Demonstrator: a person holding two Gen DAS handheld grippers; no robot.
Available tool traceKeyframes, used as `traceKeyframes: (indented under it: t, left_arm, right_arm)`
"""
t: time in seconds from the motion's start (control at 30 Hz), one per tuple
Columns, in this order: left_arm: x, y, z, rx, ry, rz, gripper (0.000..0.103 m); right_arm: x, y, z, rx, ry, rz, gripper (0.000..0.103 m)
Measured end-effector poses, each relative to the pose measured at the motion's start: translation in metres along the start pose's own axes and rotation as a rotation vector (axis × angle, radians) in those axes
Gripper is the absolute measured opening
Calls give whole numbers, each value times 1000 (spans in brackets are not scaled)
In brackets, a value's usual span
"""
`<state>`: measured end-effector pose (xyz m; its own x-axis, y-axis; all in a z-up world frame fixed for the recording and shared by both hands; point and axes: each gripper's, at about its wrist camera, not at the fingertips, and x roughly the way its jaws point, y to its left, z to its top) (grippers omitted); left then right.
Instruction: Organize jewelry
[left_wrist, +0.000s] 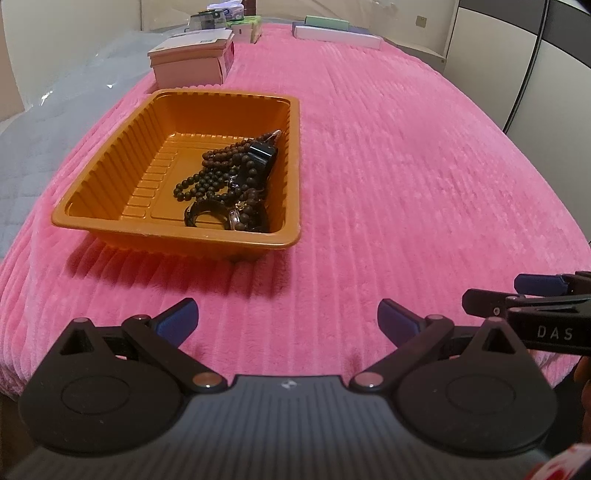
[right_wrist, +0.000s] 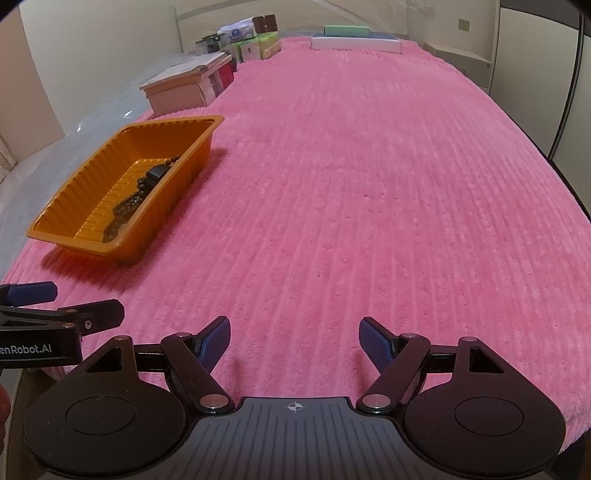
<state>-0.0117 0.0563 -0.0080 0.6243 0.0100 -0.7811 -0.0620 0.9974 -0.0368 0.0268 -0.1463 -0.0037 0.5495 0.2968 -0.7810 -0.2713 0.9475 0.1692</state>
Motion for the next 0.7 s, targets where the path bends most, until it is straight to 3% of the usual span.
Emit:
traceKeyframes:
  t: [0.7]
  left_arm:
    - [1,-4,-2,13,-5,15,103]
  right_arm:
    - [-1,1,1,1,0,5,76]
